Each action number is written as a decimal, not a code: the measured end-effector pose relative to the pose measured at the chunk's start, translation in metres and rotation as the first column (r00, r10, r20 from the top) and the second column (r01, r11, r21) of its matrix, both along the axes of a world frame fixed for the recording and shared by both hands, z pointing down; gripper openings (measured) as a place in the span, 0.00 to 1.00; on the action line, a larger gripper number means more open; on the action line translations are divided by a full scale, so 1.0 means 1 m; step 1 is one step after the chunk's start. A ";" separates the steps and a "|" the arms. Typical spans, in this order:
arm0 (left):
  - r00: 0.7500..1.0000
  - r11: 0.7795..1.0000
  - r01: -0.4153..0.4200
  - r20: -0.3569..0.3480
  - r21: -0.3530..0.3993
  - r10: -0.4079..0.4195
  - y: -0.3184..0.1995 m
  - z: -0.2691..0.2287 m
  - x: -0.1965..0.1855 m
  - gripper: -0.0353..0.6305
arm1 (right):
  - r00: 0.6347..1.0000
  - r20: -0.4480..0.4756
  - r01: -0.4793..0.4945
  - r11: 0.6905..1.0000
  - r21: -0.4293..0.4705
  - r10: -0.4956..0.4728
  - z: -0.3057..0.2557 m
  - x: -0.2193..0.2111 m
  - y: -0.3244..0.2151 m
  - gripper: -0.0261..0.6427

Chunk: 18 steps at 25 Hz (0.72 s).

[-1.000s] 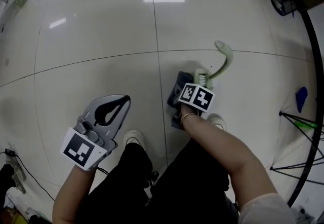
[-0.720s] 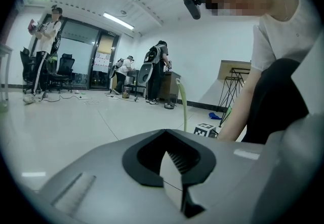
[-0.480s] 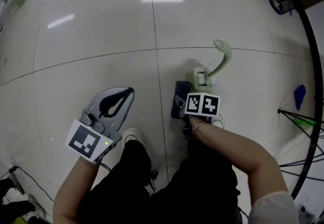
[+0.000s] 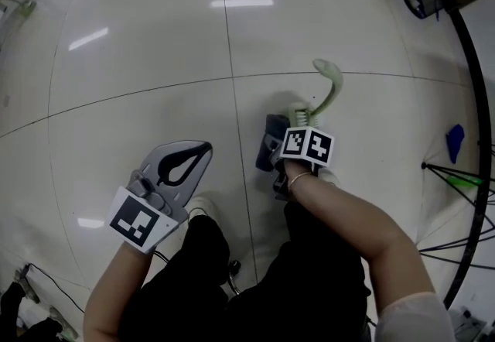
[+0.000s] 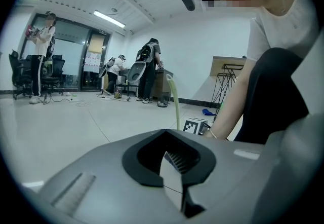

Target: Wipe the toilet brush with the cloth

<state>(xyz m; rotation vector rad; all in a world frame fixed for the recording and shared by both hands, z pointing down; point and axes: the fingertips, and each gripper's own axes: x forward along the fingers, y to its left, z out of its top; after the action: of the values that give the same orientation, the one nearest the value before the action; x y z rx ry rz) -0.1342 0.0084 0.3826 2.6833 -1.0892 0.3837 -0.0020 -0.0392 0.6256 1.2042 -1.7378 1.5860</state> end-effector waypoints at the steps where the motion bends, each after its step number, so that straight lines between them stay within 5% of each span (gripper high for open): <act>1: 1.000 1.000 -0.005 0.002 0.001 0.005 0.001 0.000 0.000 0.05 | 0.999 -0.022 0.027 1.000 0.001 -0.027 0.003 0.008 0.005 0.20; 8: 0.998 0.999 0.039 -0.058 0.006 -0.039 -0.005 -0.005 -0.001 0.06 | 0.947 -0.126 0.295 0.955 -0.019 -0.295 0.002 0.048 0.032 0.20; 14: 0.999 0.999 0.009 -0.034 0.043 -0.007 -0.021 -0.011 0.026 0.06 | 0.824 0.009 0.567 0.822 -0.057 -0.567 -0.028 0.070 0.067 0.20; 18: 0.998 0.998 -0.041 -0.037 0.057 0.044 -0.034 -0.028 0.053 0.12 | 0.732 -0.026 0.675 0.721 0.156 -0.681 -0.082 0.088 0.060 0.20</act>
<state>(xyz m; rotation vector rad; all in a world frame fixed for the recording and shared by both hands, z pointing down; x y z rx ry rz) -0.0816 -0.0253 0.3546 2.7548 -1.0488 0.3123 0.0864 0.0212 0.5440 0.4713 -2.0310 1.0316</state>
